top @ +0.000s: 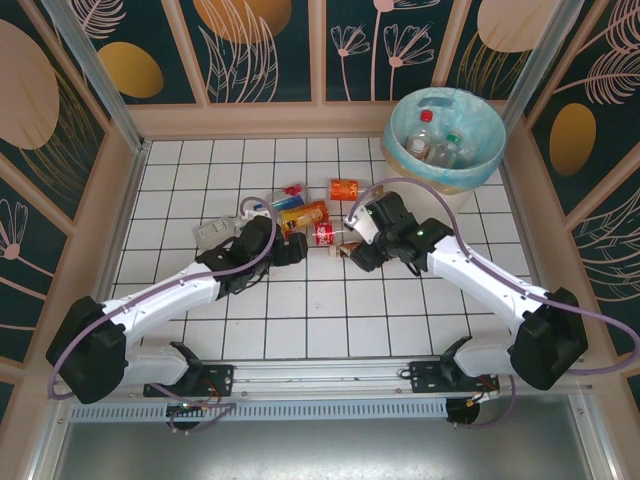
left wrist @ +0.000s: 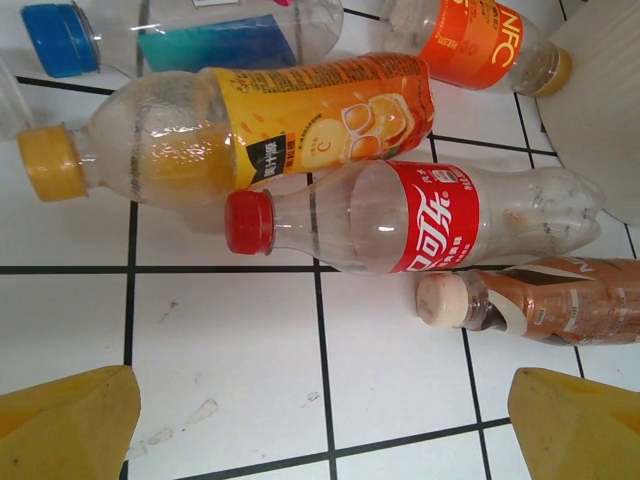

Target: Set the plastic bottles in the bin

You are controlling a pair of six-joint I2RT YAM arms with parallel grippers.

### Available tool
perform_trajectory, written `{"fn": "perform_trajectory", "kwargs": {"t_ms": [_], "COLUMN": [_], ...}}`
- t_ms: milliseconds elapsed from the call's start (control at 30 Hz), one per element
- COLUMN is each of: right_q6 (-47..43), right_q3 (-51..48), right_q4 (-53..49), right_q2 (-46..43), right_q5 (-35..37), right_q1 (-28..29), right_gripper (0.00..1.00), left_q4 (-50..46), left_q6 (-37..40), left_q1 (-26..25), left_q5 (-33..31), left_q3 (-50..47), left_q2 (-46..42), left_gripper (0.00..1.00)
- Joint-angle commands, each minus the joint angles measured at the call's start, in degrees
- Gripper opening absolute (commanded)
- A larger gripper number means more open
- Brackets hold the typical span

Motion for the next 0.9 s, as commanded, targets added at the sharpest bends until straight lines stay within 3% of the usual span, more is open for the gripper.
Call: {"fn": "perform_trajectory", "kwargs": {"t_ms": [0,167,433,633,867], "right_q6": [-3.12,-4.68,-9.37,-8.02,-10.7], "right_q3": [-0.79,-0.3,3.32,8.82,16.3], "right_q4": [-1.23,-1.15,2.72,3.59,6.31], "right_q2": [-1.44,1.17,10.41,18.59,21.98], "right_q5": [-0.32,-0.01,0.08,1.11,0.5], "right_q1": [0.59,0.97,7.51,6.33,6.83], "right_gripper": [0.67,0.68,0.71,0.7,0.71], "left_q4": [3.08,3.09,1.15,-1.08,-7.19], "left_q6": [-0.55,0.7,0.87,0.2,-0.75], "left_q1": [0.87,0.92,0.88,0.87,0.85], "left_q5": [3.42,3.0,0.51,-3.31,-9.71], "left_q3": [-0.93,-1.62,-3.36,-6.19,-6.86], "left_q2": [0.81,0.68,-1.97,-8.63,-17.35], "left_gripper": [0.94,0.95,0.95,0.94,0.92]}}
